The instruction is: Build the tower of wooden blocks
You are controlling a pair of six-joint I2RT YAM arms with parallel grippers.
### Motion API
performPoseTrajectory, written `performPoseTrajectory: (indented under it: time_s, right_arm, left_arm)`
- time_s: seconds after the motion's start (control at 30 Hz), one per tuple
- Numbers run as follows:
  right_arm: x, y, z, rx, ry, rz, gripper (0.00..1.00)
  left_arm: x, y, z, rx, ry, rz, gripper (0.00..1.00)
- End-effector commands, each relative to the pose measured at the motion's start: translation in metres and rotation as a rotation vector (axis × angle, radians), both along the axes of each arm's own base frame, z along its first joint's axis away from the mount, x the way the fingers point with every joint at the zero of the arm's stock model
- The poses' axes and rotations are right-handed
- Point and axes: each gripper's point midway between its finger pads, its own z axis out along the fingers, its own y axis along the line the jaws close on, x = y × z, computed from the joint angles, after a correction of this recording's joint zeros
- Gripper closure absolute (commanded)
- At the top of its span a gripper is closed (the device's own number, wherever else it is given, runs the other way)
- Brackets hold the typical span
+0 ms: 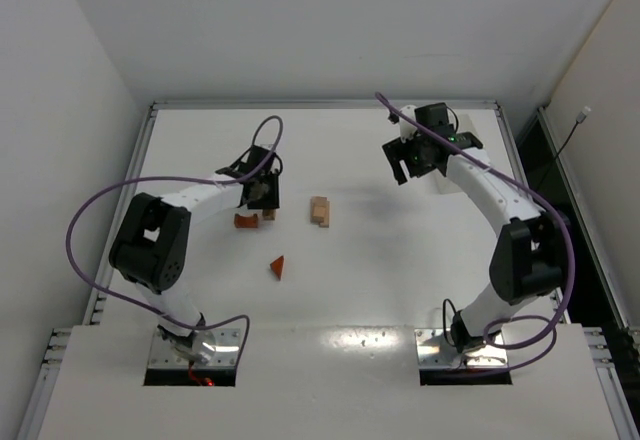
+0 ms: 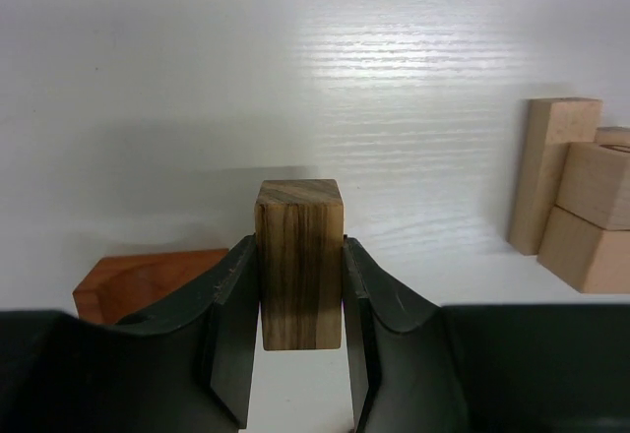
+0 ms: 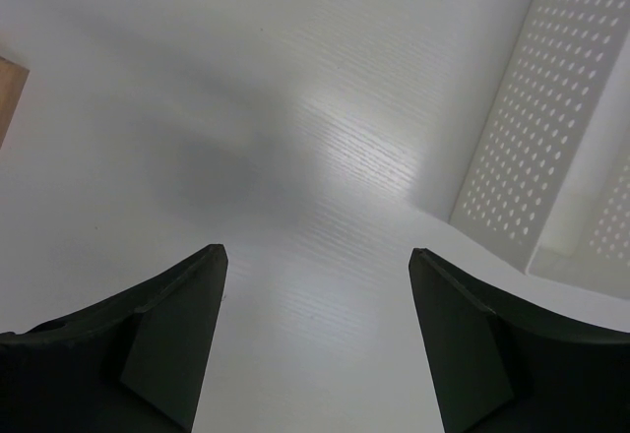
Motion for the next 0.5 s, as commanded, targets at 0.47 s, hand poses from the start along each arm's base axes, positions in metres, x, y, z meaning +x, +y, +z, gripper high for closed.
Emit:
performPoseTrajectory:
  time_s: [0.47]
  right_arm:
    - [-0.042, 0.015, -0.01, 0.06, 0.015, 0.125, 0.3]
  left_arm:
    - [0.01, -0.047, 0.064, 0.032, -0.156, 0.009, 1.0]
